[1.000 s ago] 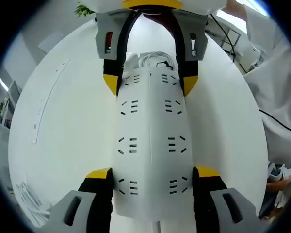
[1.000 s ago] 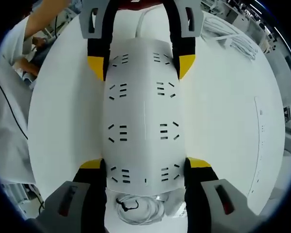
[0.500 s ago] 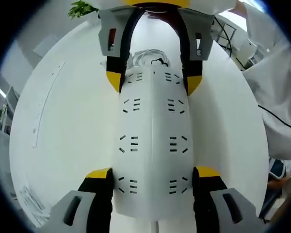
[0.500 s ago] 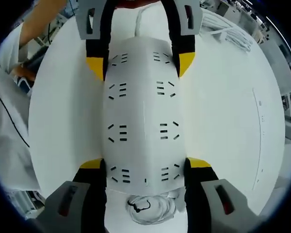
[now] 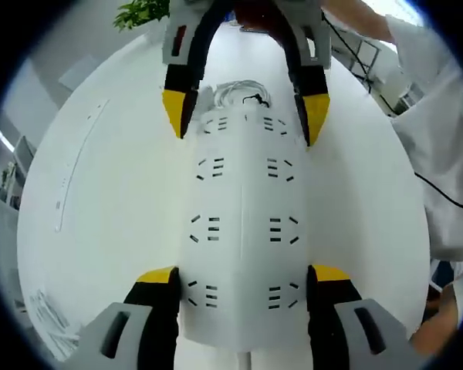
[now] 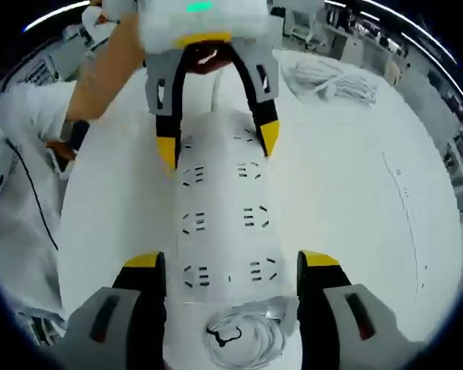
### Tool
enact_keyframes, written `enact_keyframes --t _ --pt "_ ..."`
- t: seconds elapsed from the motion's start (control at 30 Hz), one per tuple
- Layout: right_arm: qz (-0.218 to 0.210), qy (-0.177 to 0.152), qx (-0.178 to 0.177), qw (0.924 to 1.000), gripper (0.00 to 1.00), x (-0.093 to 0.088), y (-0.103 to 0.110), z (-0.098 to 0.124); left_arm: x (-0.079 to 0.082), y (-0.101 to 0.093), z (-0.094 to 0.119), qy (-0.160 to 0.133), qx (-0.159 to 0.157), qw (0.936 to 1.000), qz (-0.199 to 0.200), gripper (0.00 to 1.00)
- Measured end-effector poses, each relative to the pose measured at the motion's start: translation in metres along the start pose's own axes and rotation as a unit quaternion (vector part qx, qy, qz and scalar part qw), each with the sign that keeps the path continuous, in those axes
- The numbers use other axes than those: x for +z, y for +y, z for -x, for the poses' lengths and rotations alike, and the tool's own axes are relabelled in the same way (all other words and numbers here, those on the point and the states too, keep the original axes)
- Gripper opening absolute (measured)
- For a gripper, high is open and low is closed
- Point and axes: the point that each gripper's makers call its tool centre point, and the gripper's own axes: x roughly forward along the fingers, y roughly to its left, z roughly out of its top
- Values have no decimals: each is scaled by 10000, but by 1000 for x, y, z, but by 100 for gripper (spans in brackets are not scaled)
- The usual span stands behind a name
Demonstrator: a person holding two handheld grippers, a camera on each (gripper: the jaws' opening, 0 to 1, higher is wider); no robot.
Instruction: Straighten the power strip on the desk, plug the charger into it
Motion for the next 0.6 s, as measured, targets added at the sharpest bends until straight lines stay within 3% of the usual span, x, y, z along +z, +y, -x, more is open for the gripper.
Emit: enact_keyframes --t 0.1,0.2,0.27,0.3,0.37,0.5,0.6 --pt "-294 -1115 -560 9918 68 5 -19 35 0 -1 0 -119 28 9999 21 68" --pt "-530 -1997 -1368 9688 65 -11 -53 58 0 -1 0 -226 56 9997 40 68" --pt "-761 -2305 -1562 9574 61 -25 -66 61 0 -1 0 -297 54 9995 30 68" --pt "-973 -2354 -1590 9539 59 -38 -73 58 1 -1 0 -311 36 9995 42 68" --pt "-916 -2358 -1636 9535 56 -48 -78 49 0 1 -1 -302 26 9995 31 68" --pt "-830 -2331 -1737 9532 51 -55 -90 28 0 1 -2 -230 -15 9997 26 68" --pt "-877 -2520 -1613 9502 51 -51 -91 19 -1 1 -2 -280 -42 9996 18 68"
